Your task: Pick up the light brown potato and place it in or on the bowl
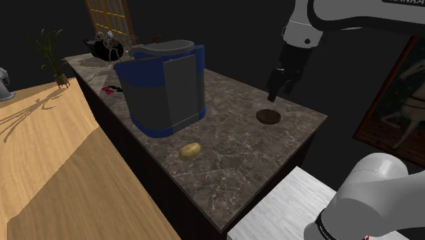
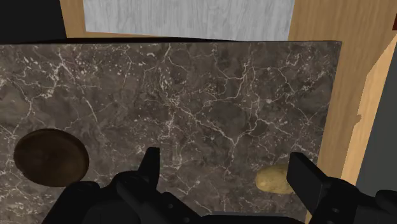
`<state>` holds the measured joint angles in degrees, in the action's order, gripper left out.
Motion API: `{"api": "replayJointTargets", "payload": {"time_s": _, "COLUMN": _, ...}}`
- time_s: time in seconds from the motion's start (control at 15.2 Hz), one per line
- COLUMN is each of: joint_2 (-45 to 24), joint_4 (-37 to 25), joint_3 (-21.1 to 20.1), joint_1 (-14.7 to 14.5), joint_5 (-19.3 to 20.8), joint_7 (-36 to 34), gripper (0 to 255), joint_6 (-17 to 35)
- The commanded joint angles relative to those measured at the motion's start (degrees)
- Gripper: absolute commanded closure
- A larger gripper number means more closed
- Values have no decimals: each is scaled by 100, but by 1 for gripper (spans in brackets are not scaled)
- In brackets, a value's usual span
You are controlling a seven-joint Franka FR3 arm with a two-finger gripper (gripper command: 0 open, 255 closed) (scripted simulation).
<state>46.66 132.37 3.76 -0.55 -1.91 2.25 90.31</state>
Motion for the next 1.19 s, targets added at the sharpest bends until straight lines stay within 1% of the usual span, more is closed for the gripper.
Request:
{"api": "replayJointTargets", "payload": {"time_s": 0.0, "joint_2": 0, "joint_4": 0, "joint_3": 0, "joint_1": 0, "joint_5": 0, "joint_7": 0, "gripper": 0, "joint_6": 0}}
{"api": "replayJointTargets", "payload": {"time_s": 0.26, "joint_2": -62, "joint_4": 404, "joint_3": -666, "joint_1": 138, "joint_5": -341, "joint_7": -1211, "gripper": 0, "joint_6": 470}}
{"api": "replayJointTargets", "payload": {"time_s": 0.53, "joint_2": -354, "joint_4": 610, "joint_3": -1342, "joint_1": 268, "joint_5": -662, "joint_7": -2412, "gripper": 0, "joint_6": 977}}
{"api": "replayJointTargets", "payload": {"time_s": 0.86, "joint_2": -1030, "joint_4": 590, "joint_3": -2178, "joint_1": 482, "joint_5": -936, "joint_7": -3917, "gripper": 0, "joint_6": 1639}}
{"api": "replayJointTargets", "payload": {"time_s": 1.12, "joint_2": -1785, "joint_4": 368, "joint_3": -2832, "joint_1": 740, "joint_5": -971, "joint_7": -5148, "gripper": 0, "joint_6": 2155}}
